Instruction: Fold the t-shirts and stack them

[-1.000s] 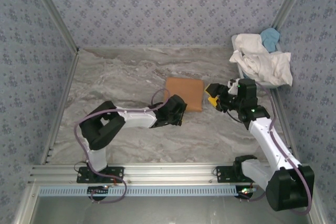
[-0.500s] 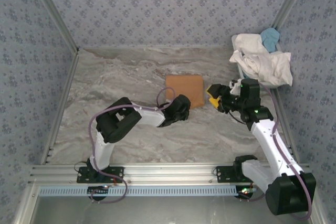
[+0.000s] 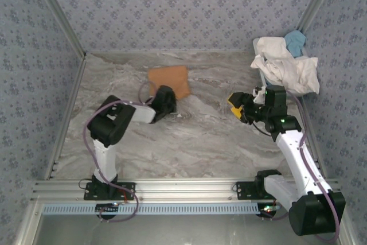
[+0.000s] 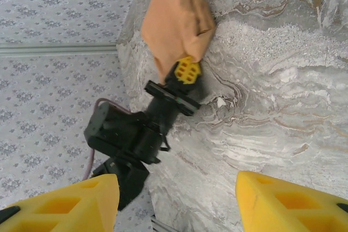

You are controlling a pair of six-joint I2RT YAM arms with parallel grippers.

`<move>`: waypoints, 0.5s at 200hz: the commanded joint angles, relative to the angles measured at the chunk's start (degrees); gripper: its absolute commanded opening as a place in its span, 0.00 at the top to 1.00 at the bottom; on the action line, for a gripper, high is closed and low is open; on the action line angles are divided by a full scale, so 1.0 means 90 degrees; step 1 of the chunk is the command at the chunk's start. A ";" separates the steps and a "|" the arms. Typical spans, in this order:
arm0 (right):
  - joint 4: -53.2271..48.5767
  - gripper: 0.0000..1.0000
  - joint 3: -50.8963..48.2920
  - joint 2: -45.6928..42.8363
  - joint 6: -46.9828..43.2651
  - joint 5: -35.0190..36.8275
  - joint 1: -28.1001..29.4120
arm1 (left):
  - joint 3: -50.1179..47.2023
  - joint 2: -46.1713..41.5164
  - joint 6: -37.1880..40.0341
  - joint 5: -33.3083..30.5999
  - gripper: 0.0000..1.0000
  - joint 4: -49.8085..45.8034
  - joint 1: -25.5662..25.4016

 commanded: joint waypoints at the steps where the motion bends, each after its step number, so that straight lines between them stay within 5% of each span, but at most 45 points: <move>1: -0.0082 0.39 0.0195 0.0018 -0.0224 -0.0013 -0.0037 | -0.0068 -0.0225 0.1563 0.0980 1.00 -0.0649 0.1109; 55: 0.0296 0.39 0.0215 0.0396 -0.0348 -0.0045 0.0055 | 0.0657 -0.0073 0.4176 0.2738 1.00 -0.2282 0.3499; 100: 0.0530 0.39 0.0432 0.0827 -0.0355 -0.0053 0.0178 | 0.2118 0.0776 0.5784 0.3348 1.00 -0.3781 0.4387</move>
